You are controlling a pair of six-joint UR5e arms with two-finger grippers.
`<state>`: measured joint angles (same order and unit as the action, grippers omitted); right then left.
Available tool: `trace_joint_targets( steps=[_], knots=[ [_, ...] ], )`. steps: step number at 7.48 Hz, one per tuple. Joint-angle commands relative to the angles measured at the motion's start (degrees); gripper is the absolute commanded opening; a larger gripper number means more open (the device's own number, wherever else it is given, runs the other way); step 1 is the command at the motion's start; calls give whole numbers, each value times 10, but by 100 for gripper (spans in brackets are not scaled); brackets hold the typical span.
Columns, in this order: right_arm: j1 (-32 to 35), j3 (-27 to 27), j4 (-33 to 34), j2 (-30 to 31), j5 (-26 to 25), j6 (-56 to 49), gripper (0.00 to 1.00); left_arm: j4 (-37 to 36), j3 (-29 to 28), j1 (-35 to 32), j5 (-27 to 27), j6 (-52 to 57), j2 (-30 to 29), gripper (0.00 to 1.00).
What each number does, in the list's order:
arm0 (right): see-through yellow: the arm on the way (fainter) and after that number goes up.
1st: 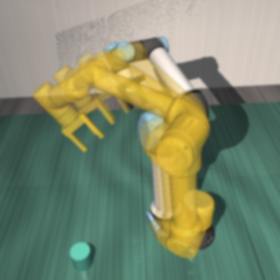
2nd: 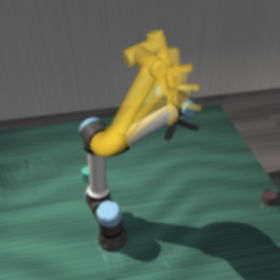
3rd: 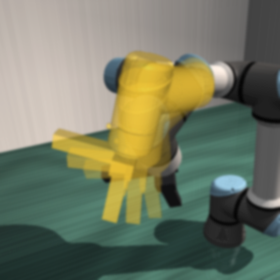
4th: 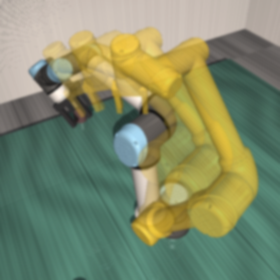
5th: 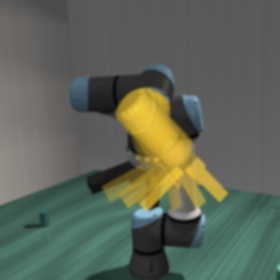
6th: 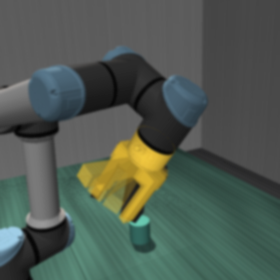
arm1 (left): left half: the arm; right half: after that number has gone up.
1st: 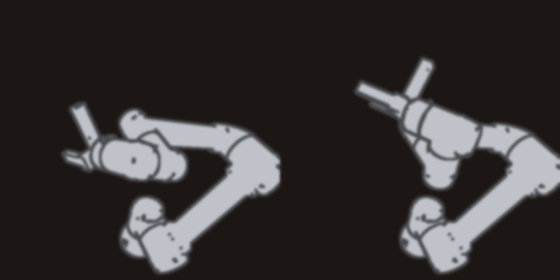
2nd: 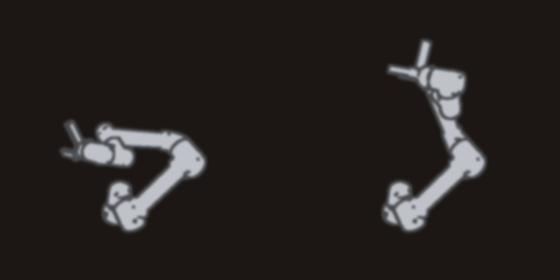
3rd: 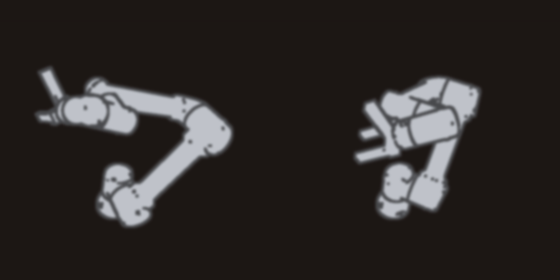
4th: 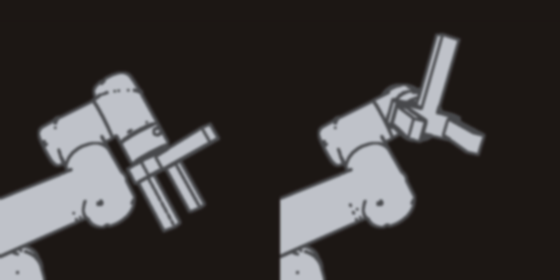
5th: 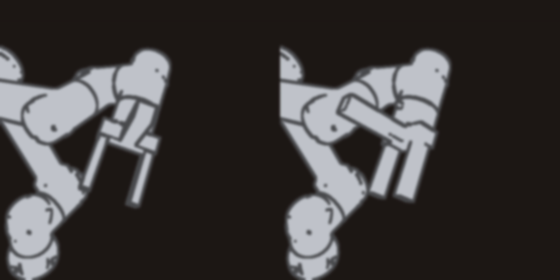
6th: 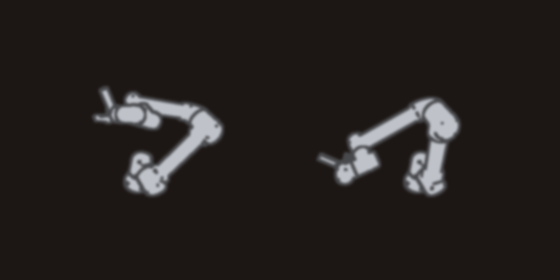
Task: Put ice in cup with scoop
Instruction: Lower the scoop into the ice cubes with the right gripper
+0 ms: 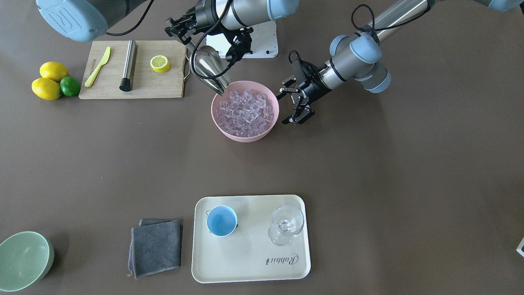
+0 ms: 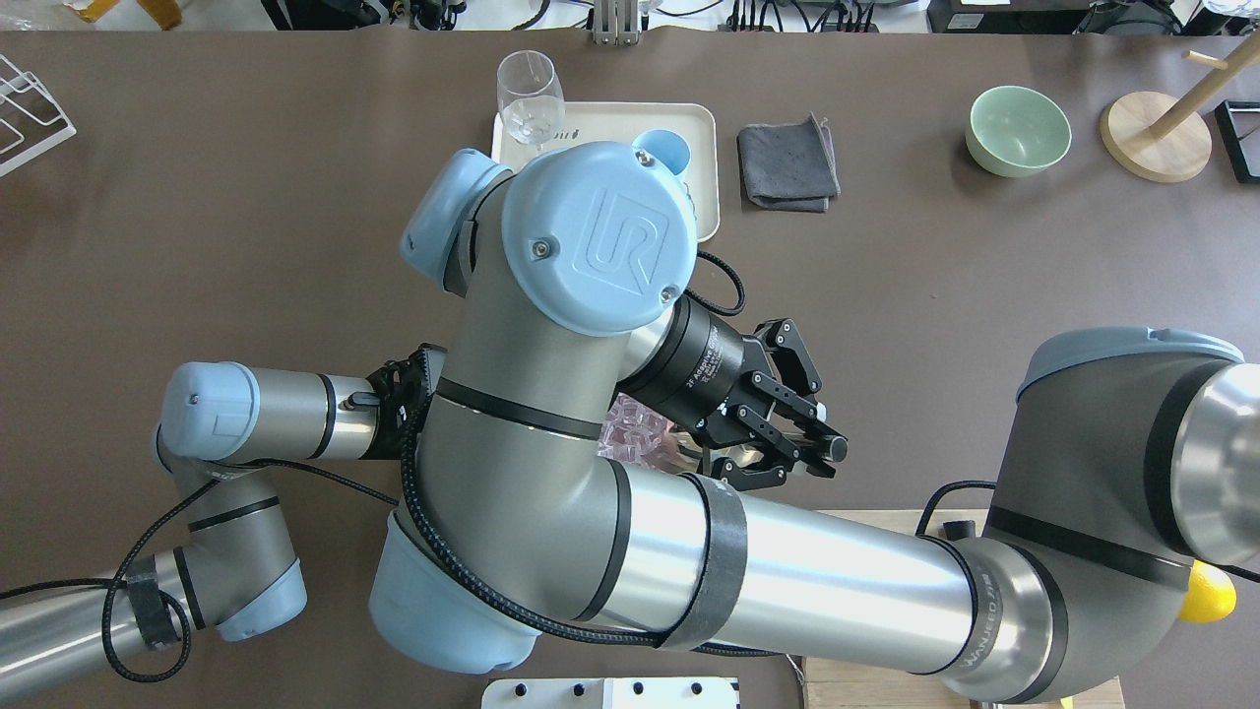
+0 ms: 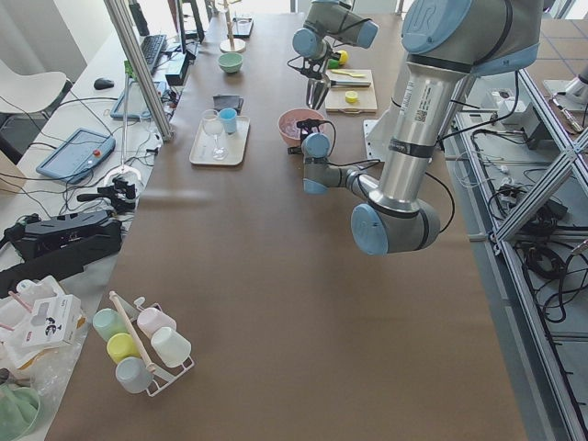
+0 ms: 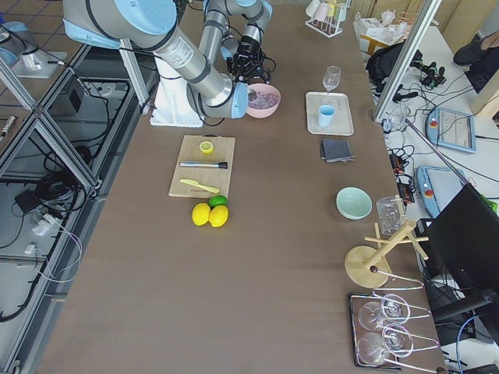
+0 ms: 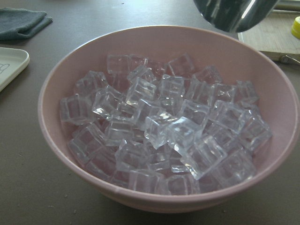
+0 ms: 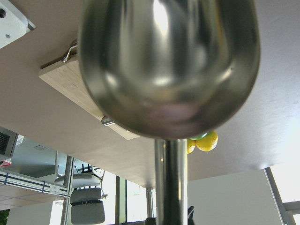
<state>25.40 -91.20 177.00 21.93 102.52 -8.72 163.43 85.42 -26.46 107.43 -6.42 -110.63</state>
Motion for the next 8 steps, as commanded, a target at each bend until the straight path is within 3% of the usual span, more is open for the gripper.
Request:
trace_joint_targets(
  steps=[1,8],
  knots=[
    [0,45,-5,-17,-7,-2,0,1,0,1,1,0,0,98],
    [-10,105,-48,-22,-10,6,0,12,-3,11,0,0,4,98]
  ],
)
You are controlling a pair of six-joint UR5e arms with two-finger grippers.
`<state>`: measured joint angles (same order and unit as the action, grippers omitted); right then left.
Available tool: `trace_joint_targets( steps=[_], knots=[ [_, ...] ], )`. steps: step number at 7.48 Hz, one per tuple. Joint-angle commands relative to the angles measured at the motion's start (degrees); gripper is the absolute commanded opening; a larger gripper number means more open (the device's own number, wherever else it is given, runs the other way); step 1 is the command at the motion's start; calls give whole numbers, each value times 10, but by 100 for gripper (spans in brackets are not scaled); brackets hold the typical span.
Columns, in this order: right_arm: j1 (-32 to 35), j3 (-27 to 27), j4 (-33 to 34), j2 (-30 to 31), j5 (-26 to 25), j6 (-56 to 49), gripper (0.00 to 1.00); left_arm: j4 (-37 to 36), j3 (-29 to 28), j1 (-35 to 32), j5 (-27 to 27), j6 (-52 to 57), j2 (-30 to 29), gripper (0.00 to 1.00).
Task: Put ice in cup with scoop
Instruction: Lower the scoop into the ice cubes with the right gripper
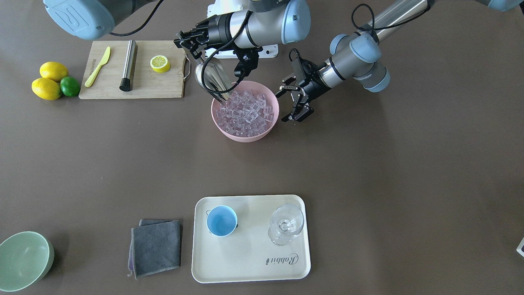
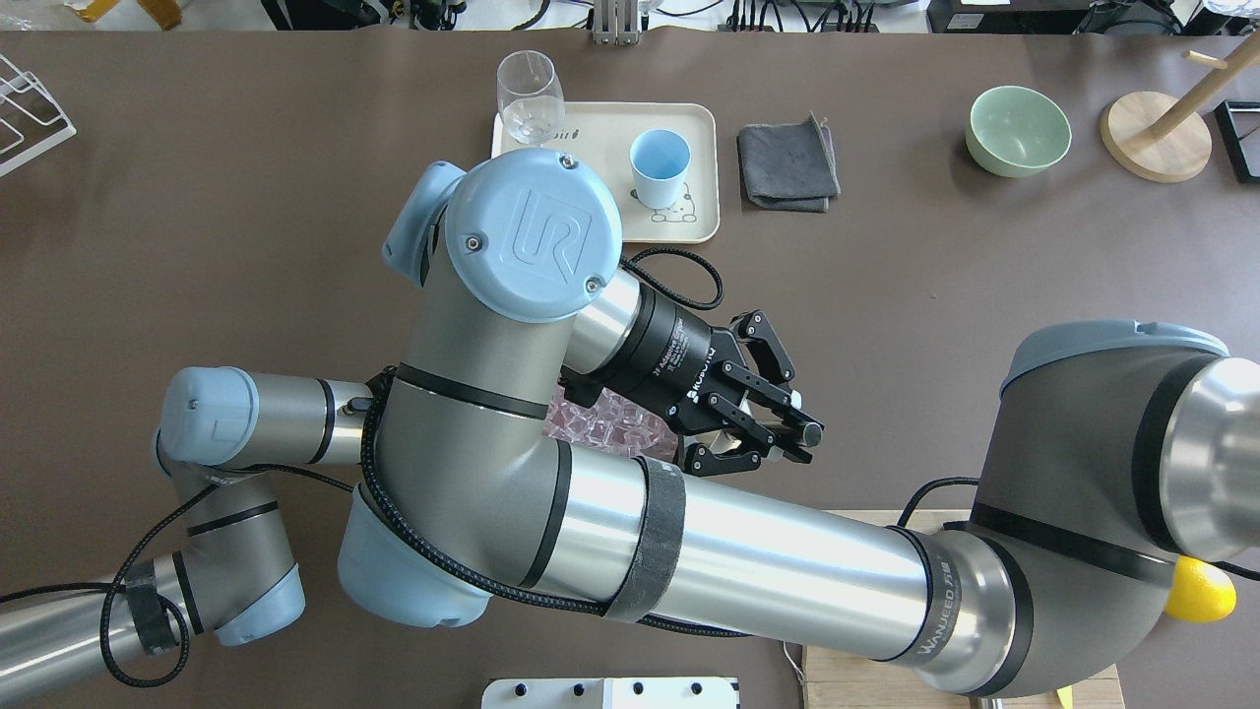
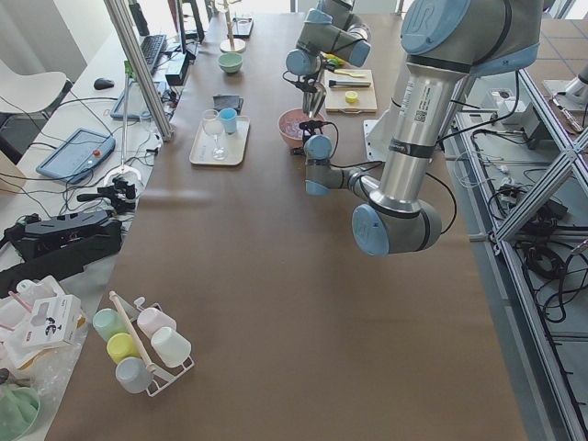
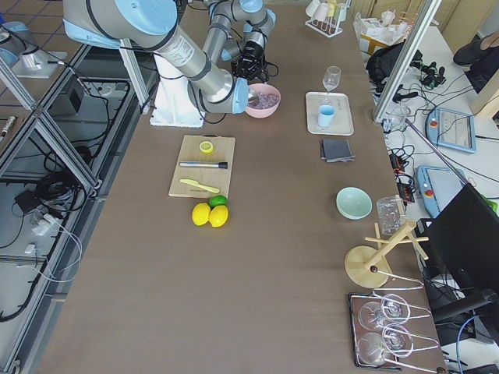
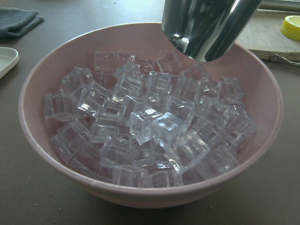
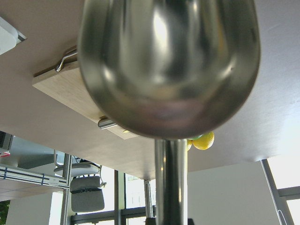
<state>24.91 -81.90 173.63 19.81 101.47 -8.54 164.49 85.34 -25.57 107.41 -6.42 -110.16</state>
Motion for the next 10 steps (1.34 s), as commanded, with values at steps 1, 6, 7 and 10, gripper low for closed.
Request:
trace_joint_targets(
  steps=[1,6,7,10],
  knots=[
    [-5,15,-21,0,0,5,0,1,-1,2,0,0,0,98],
    [-9,43,-71,3,0,10,0,2,0,1,0,1,2,98],
    [-9,44,-82,6,0,10,0,2,0,1,0,1,2,98],
    [-9,38,-126,17,1,12,0,2,1,2,0,1,3,98]
  ],
)
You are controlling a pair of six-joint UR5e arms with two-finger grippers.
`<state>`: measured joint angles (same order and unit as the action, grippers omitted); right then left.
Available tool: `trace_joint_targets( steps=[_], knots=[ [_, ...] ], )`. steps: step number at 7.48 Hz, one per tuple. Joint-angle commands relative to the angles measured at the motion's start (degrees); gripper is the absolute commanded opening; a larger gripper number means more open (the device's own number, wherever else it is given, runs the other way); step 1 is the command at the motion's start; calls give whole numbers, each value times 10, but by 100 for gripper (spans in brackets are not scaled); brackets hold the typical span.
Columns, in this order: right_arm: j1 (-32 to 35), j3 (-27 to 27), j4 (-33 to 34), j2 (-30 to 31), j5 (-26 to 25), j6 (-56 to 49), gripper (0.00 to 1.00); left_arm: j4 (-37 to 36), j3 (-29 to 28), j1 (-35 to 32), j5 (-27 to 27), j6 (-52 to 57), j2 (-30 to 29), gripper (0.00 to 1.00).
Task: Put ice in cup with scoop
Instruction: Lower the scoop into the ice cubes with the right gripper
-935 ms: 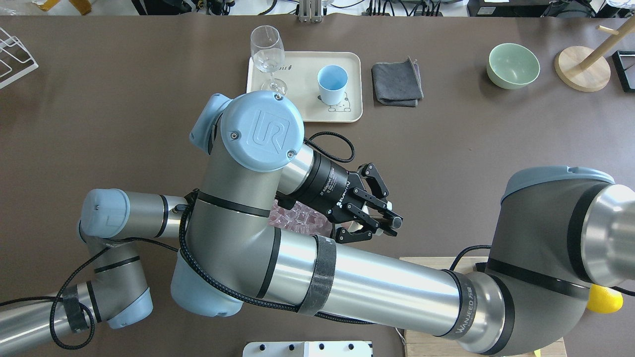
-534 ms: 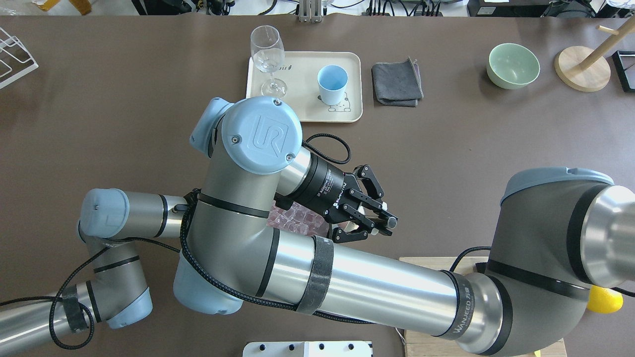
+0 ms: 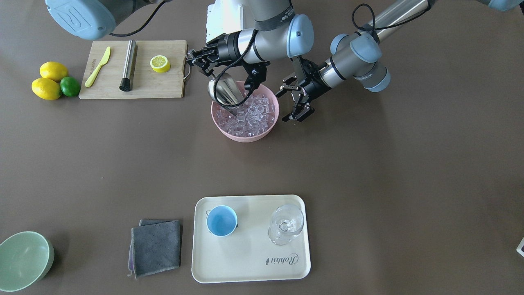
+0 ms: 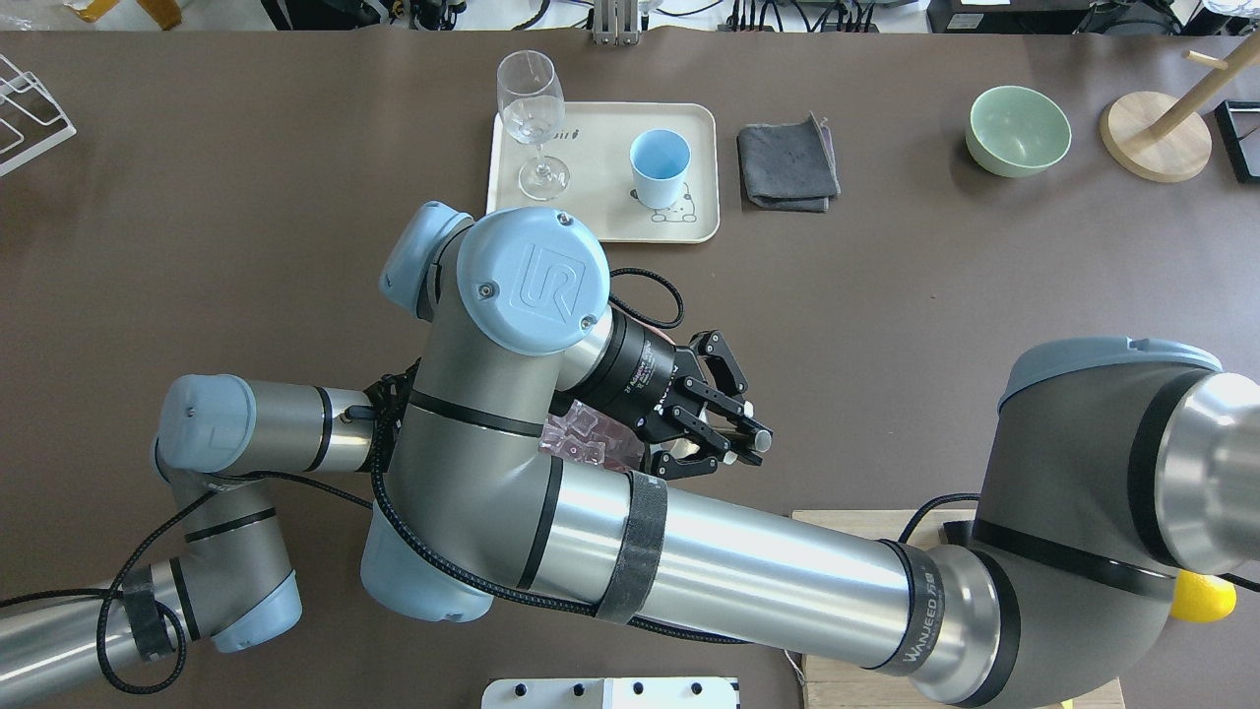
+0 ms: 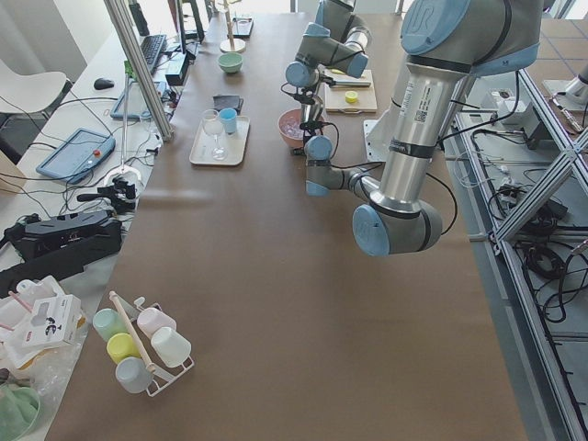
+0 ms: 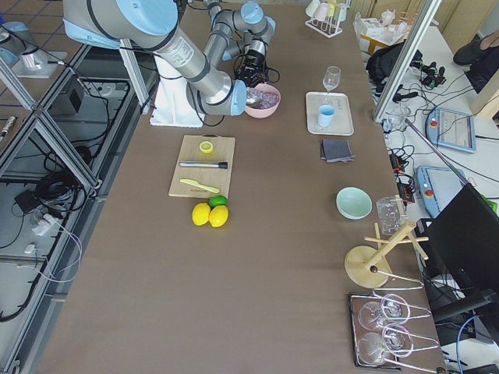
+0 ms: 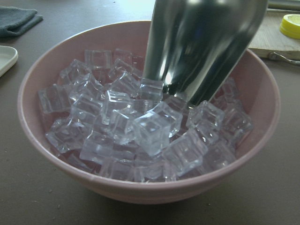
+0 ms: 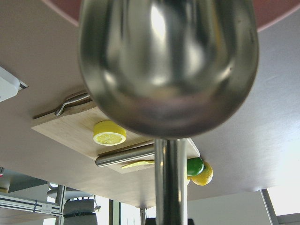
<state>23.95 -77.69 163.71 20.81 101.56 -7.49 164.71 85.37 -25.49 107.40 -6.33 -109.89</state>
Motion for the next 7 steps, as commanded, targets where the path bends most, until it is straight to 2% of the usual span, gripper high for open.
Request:
trace_joint_targets(
  steps=[1,3,4,6,7],
  knots=[
    [0,-5,-34,9,0,1,0,0,0,1,0,0,0,98],
    [0,-25,-80,37,1,2,0,0,0,1,0,0,0,98],
    [0,-40,-81,40,1,0,0,0,0,1,0,0,1,98],
    [0,-127,-114,99,4,-1,0,3,-1,1,0,0,1,98],
    [0,-141,-119,112,3,-2,0,4,-1,1,0,0,1,98]
  ],
)
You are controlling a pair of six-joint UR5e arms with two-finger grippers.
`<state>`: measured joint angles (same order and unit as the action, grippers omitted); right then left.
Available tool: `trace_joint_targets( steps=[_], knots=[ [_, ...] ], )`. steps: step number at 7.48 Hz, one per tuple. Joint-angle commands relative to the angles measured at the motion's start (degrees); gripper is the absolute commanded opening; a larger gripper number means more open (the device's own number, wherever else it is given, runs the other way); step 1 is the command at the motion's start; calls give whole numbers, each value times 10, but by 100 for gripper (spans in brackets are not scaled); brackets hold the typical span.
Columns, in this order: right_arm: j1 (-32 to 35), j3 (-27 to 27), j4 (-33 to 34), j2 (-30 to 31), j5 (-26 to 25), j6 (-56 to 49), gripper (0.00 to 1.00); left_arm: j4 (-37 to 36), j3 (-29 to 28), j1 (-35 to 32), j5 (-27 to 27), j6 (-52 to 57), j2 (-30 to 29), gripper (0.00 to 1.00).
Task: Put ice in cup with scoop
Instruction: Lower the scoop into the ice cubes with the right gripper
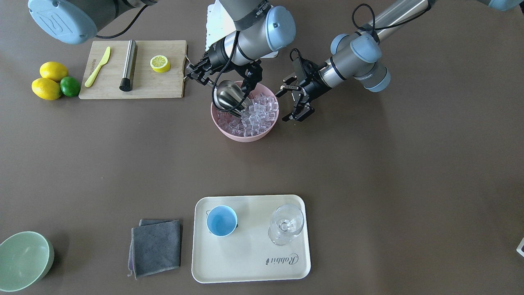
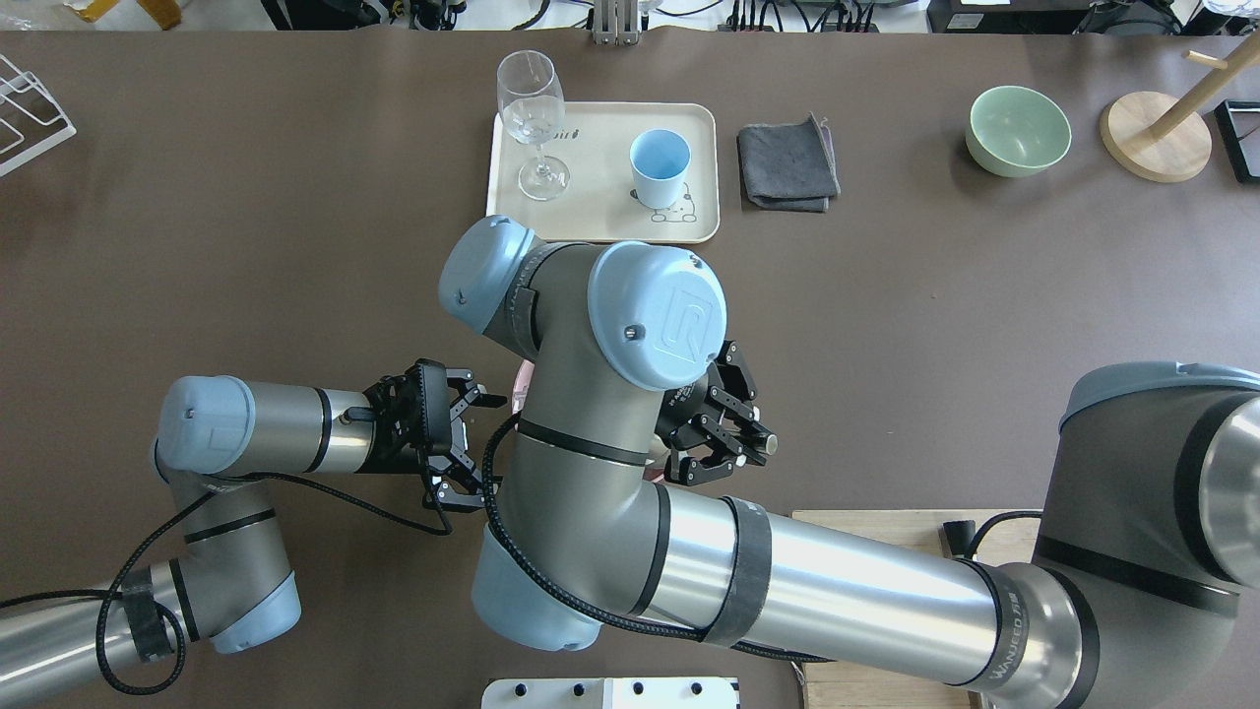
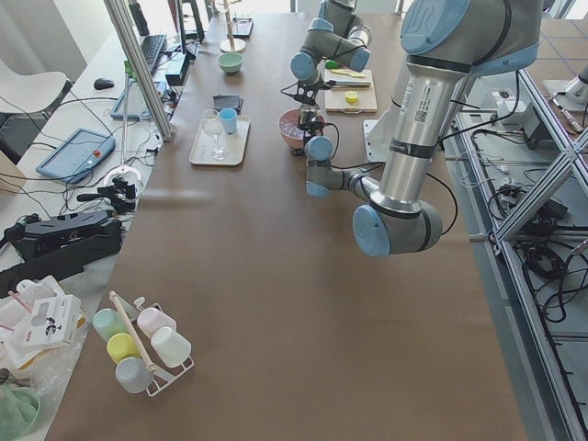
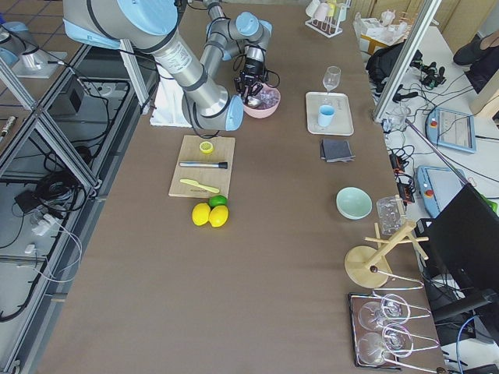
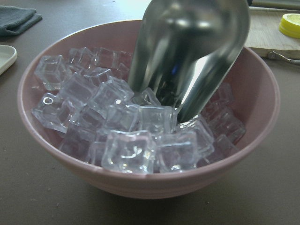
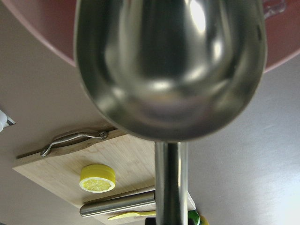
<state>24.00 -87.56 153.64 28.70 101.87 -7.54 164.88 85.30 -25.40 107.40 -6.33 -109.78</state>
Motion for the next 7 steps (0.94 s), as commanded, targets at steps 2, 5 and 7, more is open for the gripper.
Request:
trace_joint_targets(
  steps=[2,5,7],
  knots=[
    [0,-93,-73,84,1,-3,0,2,0,1,0,0,0,98],
    [0,-122,-97,94,1,-5,0,2,0,1,0,0,0,98],
    [0,-150,-181,142,28,-3,0,2,0,1,0,0,0,98]
  ],
)
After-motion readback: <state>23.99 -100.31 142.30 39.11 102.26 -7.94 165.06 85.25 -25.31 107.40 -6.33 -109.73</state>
